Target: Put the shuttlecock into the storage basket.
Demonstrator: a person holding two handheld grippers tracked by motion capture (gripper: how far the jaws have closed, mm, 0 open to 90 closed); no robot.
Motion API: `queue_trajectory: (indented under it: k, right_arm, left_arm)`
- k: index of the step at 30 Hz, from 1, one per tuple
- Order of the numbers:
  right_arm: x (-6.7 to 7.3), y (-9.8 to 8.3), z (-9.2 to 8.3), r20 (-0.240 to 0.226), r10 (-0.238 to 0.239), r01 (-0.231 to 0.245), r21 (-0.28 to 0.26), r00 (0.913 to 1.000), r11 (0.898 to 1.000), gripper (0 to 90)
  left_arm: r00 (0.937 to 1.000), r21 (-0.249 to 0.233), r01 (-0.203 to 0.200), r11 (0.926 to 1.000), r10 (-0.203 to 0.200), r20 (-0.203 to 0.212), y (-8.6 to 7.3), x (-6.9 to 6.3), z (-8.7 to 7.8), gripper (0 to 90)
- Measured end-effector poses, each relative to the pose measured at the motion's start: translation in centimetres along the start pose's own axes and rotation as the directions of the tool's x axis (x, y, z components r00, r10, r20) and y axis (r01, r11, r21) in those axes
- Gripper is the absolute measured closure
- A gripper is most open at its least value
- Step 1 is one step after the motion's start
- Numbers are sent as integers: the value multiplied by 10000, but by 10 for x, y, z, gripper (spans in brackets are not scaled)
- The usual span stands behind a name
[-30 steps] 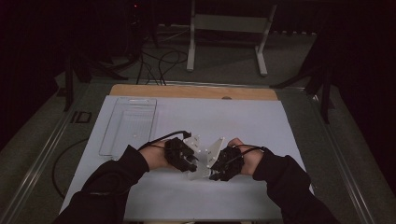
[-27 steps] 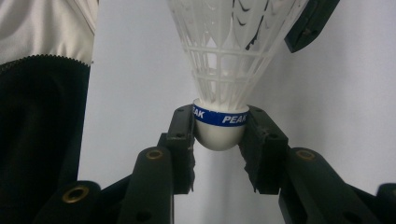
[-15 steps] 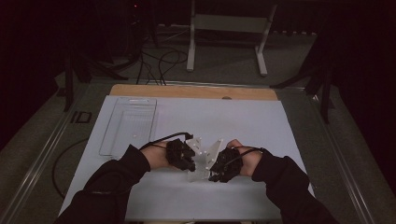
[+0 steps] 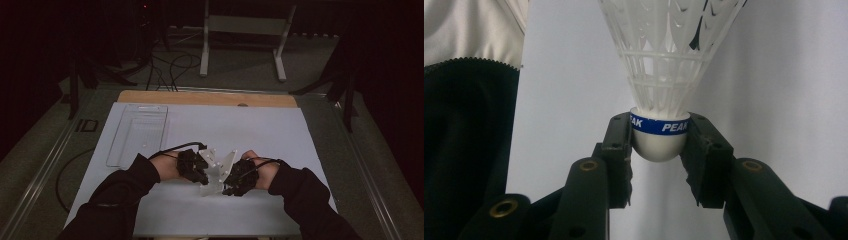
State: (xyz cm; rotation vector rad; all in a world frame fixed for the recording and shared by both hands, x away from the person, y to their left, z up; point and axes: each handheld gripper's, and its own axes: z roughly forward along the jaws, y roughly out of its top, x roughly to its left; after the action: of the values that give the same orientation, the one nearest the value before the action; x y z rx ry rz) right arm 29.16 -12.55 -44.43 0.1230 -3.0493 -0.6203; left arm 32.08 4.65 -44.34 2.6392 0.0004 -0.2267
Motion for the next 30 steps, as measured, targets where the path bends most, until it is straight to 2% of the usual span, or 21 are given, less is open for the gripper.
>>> queue_trajectory:
  k: [5, 6, 7, 10, 14, 19, 23, 30]
  right_arm:
    - [1, 1, -3, 121, -122, 123, -109, 9999, 9999, 648]
    - [1, 1, -3, 133, -134, 136, -144, 9998, 9998, 643]
    - [2, 1, -3, 289, -104, 106, -70, 9995, 9999, 616]
    - [2, 0, -3, 379, 58, -60, 63, 9993, 10000, 543]
    - [2, -2, -4, 769, 447, -454, 64, 9960, 9990, 423]
    - [0, -4, -6, 1010, 903, -903, -47, 9908, 9959, 268]
    - [-3, -4, -8, 1135, 1039, -1013, -286, 9881, 9944, 226]
    - [-8, -8, -9, 1349, 1705, -1626, -675, 9761, 9844, 172]
  left_arm:
    - [9998, 15, -174, 9998, 174, -1, 1, -1, -5, 900]
    - [10000, -3, -12, 10000, 12, 20, 2, -1, -6, 900]
    - [10000, 50, -37, 10000, 37, 10, 2, -2, -7, 900]
    - [10000, 100, -47, 9999, 47, 61, 2, -2, -9, 900]
    - [10000, 26, 2, 10000, -2, -27, 1, -2, -13, 900]
    - [9999, -58, 31, 10000, -32, -128, -1, -1, -18, 900]
    - [9997, -37, 108, 9999, -109, -225, -1, -1, -19, 900]
    - [9987, -87, 166, 9998, -170, -480, -4, -1, -27, 900]
